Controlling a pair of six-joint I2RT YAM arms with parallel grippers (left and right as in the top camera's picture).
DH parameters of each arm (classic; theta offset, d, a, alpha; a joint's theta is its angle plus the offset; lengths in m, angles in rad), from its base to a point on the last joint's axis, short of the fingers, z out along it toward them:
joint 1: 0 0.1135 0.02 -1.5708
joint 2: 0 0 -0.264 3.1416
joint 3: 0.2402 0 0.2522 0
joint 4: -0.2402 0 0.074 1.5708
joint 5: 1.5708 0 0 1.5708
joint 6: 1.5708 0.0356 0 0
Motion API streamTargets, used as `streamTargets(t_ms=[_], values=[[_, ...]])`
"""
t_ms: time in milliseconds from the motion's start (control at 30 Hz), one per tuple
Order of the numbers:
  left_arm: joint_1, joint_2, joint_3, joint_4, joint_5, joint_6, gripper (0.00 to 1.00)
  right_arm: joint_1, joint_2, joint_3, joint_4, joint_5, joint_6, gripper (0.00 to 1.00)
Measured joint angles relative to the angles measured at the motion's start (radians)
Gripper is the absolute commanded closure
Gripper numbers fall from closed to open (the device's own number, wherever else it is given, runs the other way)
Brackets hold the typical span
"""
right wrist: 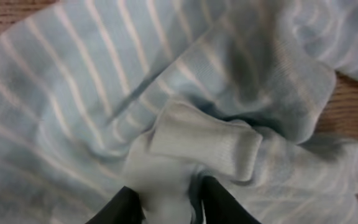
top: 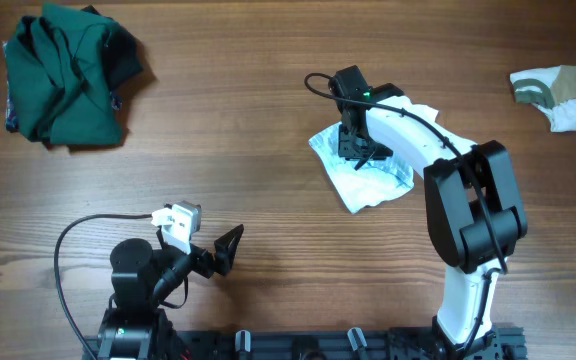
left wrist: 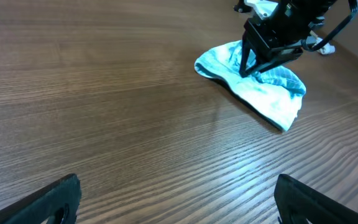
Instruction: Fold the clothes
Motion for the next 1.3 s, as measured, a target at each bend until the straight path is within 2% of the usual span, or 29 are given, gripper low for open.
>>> streamTargets(t_ms=[433,500,600,700,1300], values=[[0.0,0.0,0.0,0.0,0.0,0.0,0.0,0.0,0.002,0.038,-0.079,0.037,0.019,0.7],[0.0,0.0,0.0,0.0,0.0,0.0,0.0,0.0,0.002,0.039,-0.084,0.037,0.019,0.74],[0.0,0.0,0.0,0.0,0.0,0.0,0.0,0.0,0.002,0.039,-0.084,0.037,0.02,0.89],[0.0,0.0,0.0,0.0,0.0,0.0,0.0,0.0,0.002,0.039,-0.085,0.04,0.021,0.96],[0.0,0.0,0.0,0.0,0.0,0.0,0.0,-0.028,-0.034,0.039,-0.14,0.087,0.065,0.96]])
